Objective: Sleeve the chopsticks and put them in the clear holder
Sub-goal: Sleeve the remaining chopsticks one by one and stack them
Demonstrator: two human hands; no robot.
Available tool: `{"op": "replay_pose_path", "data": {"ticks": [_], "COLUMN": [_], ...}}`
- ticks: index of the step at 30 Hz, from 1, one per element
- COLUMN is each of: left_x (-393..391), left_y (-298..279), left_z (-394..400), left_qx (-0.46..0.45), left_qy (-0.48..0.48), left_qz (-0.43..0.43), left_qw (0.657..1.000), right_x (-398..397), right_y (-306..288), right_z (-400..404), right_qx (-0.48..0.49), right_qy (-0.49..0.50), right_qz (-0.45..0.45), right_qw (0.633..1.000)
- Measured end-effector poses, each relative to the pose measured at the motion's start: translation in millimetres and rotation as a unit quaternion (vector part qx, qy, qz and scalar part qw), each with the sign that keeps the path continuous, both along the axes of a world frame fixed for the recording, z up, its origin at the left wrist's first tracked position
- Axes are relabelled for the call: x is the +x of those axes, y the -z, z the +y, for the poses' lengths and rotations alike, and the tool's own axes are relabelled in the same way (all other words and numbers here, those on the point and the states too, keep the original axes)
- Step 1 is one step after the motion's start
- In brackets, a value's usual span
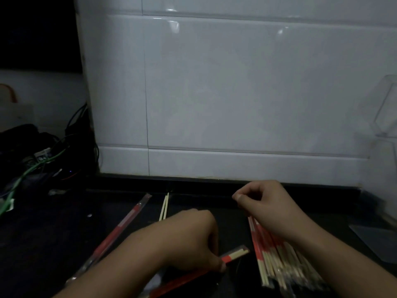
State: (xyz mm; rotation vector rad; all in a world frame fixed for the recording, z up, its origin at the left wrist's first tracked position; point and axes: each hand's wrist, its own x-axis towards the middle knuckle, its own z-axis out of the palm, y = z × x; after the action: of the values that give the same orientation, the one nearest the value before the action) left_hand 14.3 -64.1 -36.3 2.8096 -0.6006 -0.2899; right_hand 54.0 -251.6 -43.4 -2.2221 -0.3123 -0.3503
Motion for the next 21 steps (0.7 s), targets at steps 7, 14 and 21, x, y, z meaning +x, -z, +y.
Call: {"op": "replay_pose_path", "data": {"ticks": [7,14,21], "left_x": [9.1,-0.5,1.4], "left_y": [-3.9,-21.9,-20.5], "left_z": [4.6,9.8,13.0], "left_qx": [-0.242,-0.446,-0.411], "left_qy": [-0.073,-0.078,-0.046], "left_qz": [-0.073,-0.017,0.032], "left_qw": [0.965,0.892,0.91], "right_x": [1.6,-6.9,-6.5], "right_y": [-0.7,-13.9,-14.7], "right_z": [-1.6,0.1,-5.7], "right_qx": [0.073,0.347,0.365], "right_qy": [-0.025,-0.096,-0.046], "right_qz": [0.02,0.029,-0.021], "right_qw": [0.997,0.933,0.93]}}
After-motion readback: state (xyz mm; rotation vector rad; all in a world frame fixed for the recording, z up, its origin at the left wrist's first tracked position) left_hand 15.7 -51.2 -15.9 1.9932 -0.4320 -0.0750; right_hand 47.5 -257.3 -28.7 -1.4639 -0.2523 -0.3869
